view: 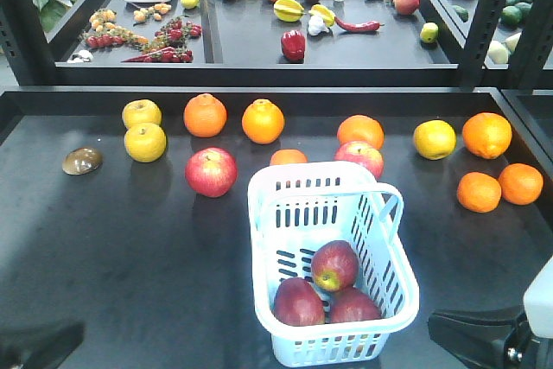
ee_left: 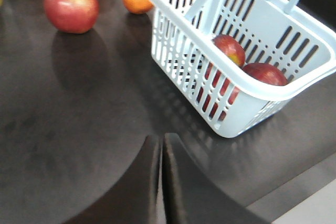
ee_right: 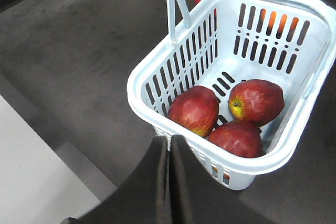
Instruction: Pick three apples into basket with both arms
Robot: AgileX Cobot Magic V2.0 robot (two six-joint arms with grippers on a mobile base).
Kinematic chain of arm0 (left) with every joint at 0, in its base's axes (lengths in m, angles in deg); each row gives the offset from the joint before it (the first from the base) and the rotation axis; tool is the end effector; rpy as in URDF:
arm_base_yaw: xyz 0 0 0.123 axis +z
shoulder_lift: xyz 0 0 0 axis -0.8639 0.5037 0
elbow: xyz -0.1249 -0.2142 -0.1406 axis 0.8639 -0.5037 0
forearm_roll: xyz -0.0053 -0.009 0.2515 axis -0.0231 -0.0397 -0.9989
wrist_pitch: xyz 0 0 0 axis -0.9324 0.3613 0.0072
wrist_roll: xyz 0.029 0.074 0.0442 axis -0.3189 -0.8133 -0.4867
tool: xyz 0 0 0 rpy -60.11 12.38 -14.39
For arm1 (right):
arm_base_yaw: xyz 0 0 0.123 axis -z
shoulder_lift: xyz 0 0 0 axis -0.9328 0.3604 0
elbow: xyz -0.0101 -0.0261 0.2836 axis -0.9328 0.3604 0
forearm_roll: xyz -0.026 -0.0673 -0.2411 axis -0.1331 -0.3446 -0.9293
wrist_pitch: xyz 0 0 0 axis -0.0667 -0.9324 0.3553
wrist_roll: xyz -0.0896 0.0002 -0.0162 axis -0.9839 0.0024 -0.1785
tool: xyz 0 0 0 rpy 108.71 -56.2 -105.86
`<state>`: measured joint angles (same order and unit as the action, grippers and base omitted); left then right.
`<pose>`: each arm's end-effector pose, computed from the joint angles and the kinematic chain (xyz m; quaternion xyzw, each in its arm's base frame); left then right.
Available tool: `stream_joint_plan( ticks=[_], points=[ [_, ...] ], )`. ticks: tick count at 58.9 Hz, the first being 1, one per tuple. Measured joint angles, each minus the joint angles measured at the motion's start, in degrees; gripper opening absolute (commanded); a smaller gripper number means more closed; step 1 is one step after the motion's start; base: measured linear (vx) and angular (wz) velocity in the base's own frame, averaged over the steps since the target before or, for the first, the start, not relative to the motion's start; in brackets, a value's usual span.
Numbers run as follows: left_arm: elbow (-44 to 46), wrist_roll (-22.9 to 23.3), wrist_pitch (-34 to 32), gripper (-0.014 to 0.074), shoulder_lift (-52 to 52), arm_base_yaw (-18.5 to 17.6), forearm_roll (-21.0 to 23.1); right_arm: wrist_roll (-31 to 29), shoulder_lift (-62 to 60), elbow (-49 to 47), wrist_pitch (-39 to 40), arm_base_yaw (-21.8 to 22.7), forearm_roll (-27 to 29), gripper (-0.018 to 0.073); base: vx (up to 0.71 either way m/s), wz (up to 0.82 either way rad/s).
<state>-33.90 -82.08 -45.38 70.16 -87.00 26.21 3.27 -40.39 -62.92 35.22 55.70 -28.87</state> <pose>0.0946 -0.0554 0.2134 0.1388 0.8502 -0.1925 0.4699 0.0999 0.0639 0.2569 -0.2844 0.8302 0.2043 0.4338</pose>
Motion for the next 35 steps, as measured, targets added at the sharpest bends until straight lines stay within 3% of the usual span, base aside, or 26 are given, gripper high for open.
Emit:
stream_joint_plan(
  ticks=[6,18,25,35],
  points=[
    [-6.00,3.57,-0.67,-0.0006,-8.18,0.00,-1.27,0.00,0.00,0.00,0.00,0.00,0.00,-0.0004,0.00,0.00],
    [-12.53,4.54,-0.61,-0.0006,-23.78,1.84,-3.24,0.00,0.00,0.00,0.00,0.00,0.00,-0.0004,0.00,0.00],
    [-12.74,4.59,-0.54,-0.0006,-30.60,6.67,-6.58,0.00,0.00,0.00,0.00,0.00,0.00,-0.0004,0.00,0.00],
    [-12.74,5.82,-0.60,-0.0006,-33.41,17.03,-10.09,0.00,0.00,0.00,-0.05,0.00,-0.07,-0.0005,0.00,0.00]
  ],
)
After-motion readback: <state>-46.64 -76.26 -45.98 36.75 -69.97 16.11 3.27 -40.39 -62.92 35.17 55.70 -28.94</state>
